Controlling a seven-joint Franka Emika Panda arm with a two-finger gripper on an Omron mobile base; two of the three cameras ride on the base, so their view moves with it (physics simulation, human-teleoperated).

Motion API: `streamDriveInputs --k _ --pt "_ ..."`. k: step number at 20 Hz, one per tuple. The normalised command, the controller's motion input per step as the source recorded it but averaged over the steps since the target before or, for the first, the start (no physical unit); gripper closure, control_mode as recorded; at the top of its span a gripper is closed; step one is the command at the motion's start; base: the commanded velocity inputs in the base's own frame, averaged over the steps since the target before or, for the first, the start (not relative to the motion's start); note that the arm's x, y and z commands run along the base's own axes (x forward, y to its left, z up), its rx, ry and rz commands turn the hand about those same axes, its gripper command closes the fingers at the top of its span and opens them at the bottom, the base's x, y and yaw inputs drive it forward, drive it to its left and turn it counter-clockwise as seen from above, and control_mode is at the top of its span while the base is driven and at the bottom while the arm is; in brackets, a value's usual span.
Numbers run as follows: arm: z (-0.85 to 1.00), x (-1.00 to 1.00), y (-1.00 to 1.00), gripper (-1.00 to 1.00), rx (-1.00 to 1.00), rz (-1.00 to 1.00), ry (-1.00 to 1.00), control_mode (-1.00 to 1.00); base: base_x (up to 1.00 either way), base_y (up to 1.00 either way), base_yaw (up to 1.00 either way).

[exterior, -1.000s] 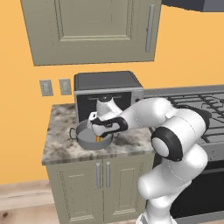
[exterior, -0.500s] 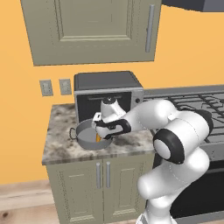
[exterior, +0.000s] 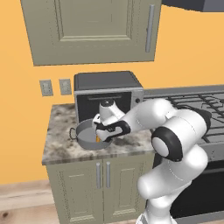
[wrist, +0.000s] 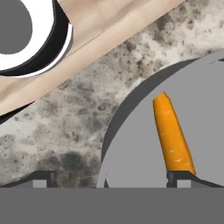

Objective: Turn on the sink faucet. Then move the carrot from the counter to the sink. Turn off the sink. Move the vegetable from the sink to the pot next to the stove. Finally move the pot to the rear left burner.

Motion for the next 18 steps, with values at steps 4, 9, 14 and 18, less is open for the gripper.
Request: streamDriveInputs --k 4,9,14,18 --pt "-0.05 0.00 -0.01 -1.00 0.02 -0.13 0.02 -1.00 0.00 0.00 0.00" --pt "0.00 -0.04 -0.05 -1.00 0.05 -0.12 0.00 -1.00 0.00 0.00 0.00" --pt "-0.02 -0.09 -0.05 -1.00 0.04 -0.11 0.00 -1.00 0.00 0.00 0.00" --pt "-0.05 -0.14 -0.02 -1.00 0.03 -0.09 0.01 -1.00 0.00 0.00 0.00"
